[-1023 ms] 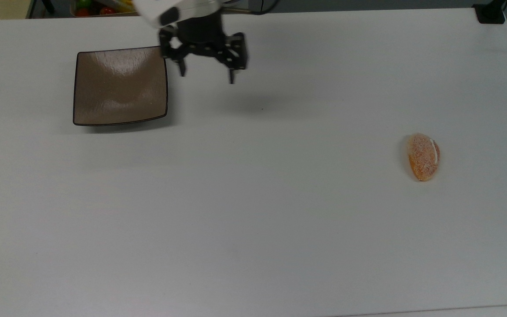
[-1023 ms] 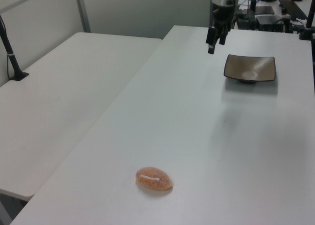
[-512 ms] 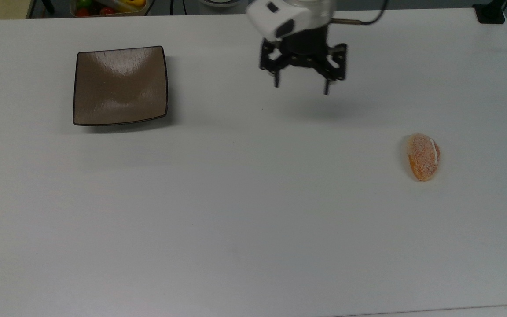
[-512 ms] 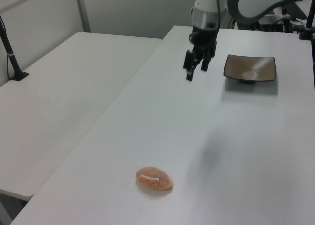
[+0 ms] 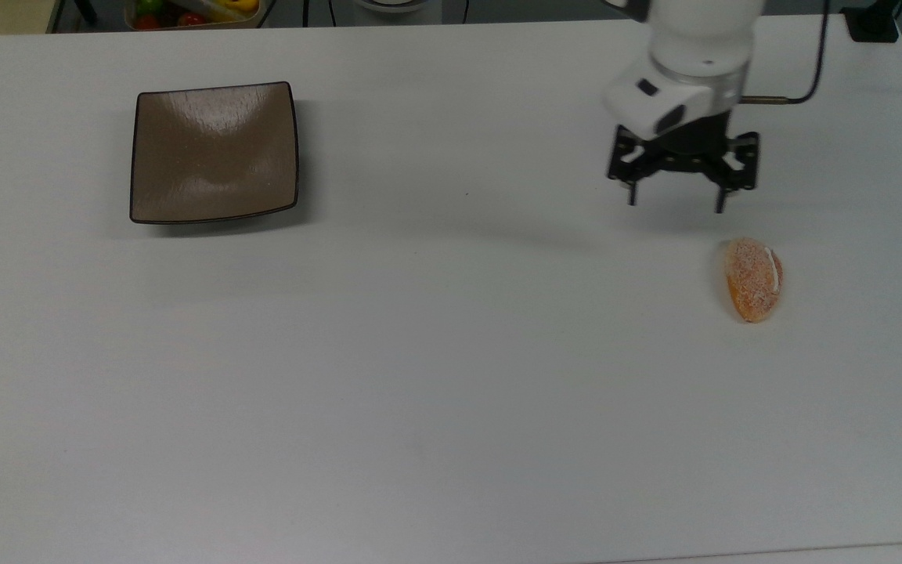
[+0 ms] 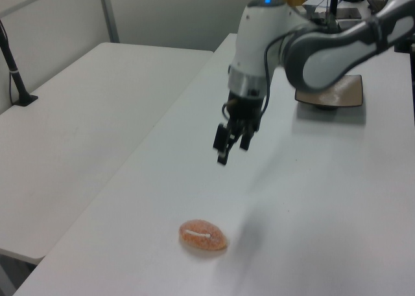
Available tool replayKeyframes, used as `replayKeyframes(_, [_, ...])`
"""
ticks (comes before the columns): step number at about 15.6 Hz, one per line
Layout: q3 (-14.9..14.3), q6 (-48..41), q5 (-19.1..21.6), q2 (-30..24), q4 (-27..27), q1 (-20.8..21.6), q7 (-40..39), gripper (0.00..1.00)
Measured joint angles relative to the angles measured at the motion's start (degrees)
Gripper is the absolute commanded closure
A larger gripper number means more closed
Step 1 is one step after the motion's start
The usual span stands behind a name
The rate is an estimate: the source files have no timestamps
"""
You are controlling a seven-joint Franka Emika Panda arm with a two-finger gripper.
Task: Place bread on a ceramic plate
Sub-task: 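Move the open gripper from above the plate toward the orange bread roll, then lower the gripper onto the bread roll and close it around the roll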
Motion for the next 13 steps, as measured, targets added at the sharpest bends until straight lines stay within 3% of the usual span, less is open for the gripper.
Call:
replayKeyframes(5, [-0.1,1.6,-5.2,6.8,6.3,5.0,3.3,0.00])
replayKeyframes(13, [-0.8,8.6,-15.1,18.0,13.7,9.2,9.1,0.00])
